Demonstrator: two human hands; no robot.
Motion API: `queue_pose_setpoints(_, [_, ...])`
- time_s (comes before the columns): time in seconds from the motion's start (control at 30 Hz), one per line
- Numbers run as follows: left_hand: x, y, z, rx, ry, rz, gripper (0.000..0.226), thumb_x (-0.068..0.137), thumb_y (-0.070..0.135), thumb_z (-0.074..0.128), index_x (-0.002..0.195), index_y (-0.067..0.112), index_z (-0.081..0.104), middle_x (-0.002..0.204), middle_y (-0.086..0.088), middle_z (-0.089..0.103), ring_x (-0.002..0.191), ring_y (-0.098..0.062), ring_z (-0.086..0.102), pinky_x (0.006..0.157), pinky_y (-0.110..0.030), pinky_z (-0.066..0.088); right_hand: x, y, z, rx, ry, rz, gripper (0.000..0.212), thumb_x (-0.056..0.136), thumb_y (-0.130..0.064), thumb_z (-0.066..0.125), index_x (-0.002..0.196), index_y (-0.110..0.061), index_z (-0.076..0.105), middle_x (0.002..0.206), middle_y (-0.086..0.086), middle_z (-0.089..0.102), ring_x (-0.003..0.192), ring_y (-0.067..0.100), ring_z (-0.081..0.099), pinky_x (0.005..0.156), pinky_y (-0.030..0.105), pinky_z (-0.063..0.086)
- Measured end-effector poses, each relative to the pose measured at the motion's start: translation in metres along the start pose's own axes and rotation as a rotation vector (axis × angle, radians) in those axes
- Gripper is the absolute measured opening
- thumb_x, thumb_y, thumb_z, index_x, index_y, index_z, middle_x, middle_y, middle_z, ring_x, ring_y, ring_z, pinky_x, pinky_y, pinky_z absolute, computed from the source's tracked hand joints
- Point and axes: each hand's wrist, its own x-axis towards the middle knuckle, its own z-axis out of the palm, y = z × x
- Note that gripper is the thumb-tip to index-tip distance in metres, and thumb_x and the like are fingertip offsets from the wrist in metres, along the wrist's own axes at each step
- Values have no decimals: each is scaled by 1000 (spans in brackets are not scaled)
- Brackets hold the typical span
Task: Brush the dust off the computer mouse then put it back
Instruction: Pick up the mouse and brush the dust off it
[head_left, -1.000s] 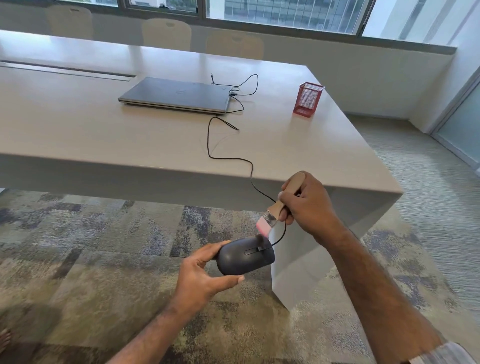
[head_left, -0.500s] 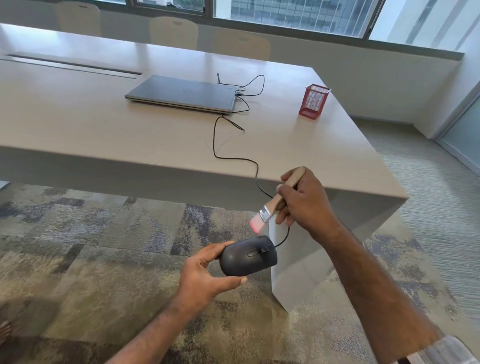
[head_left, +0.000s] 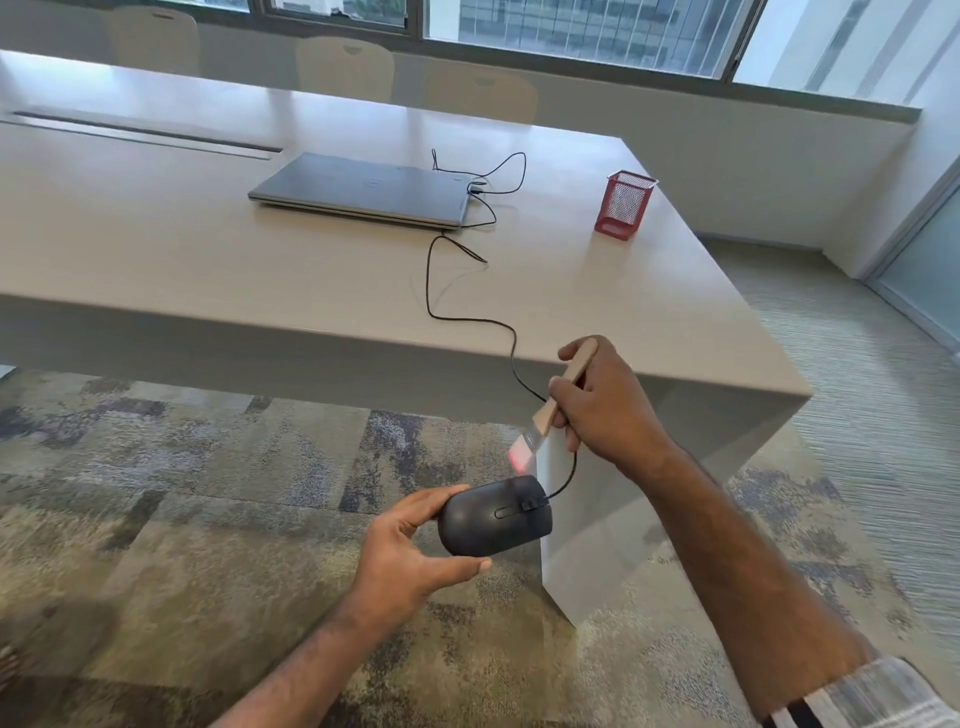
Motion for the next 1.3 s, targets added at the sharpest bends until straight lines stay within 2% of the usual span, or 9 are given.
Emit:
queue_pose_setpoints(0.1, [0,2,1,11,-11,4,71,43,38,96,110,52,75,117,21,73,114,-2,65,98,-17,50,-4,-7,5,128,-48,31,19,92,-10,54,106,-20,48,64,14,62,31,12,49,36,24,40])
queue_pose_setpoints(0.27, [0,2,1,39,-44,20,71,45,36,95,112,45,76,118,25,70,116,-1,64,96,-14,50,-6,-2,10,-32,-122,111,21,91,-8,54,111,-12,49,75,13,60,32,6,50,35,22,40])
queue_pose_setpoints(0.43, [-3,-1,0,46,-28,6,74,44,37,95,114,49,74,120,26,69,117,1,63,98,-19,49,-4,4,-2,-212,-16,96,24,91,-14,57,114,-14,50,84,11,62,73,31,66,60,42,56])
queue_pose_setpoints(0.53, [-3,-2,0,38,-25,1,77,44,37,96,116,46,73,120,22,70,117,-2,64,99,-23,50,-4,1,-5,-221,33,70,24,89,-17,57,113,-15,52,85,7,62,81,33,67,73,44,56])
queue_pose_setpoints(0.73, [-3,1,3,33,-41,3,74,43,36,96,113,47,75,118,27,69,116,2,63,94,-7,48,-6,-5,9,-82,-57,57,18,90,-14,56,108,-17,52,74,4,58,58,19,57,47,24,43])
queue_pose_setpoints(0.83, [-4,1,3,19,-42,-1,75,42,37,95,113,46,75,119,27,69,117,1,63,97,-10,48,-6,1,8,-175,-47,71,21,91,-15,57,111,-15,52,78,2,59,65,21,60,62,37,51])
queue_pose_setpoints(0.97, [-5,0,2,-3,-28,-4,75,42,39,97,113,45,76,120,23,70,117,-2,64,101,-22,49,-6,12,-2,-332,53,12,23,93,-17,56,115,-15,52,75,1,59,63,18,58,59,31,41])
queue_pose_setpoints(1.07, [-3,1,1,-7,-20,2,75,42,41,97,112,52,74,119,23,71,116,-1,64,100,-17,48,-6,11,-8,-252,85,-29,13,95,-21,59,106,-17,55,73,3,65,67,21,65,63,33,48])
queue_pose_setpoints(1.3, [-1,1,3,-46,-14,2,68,42,36,97,105,52,76,116,17,75,112,-2,67,94,-12,50,-14,-6,-19,210,-252,-128,8,95,-11,66,88,-6,64,67,13,66,61,23,60,46,23,46])
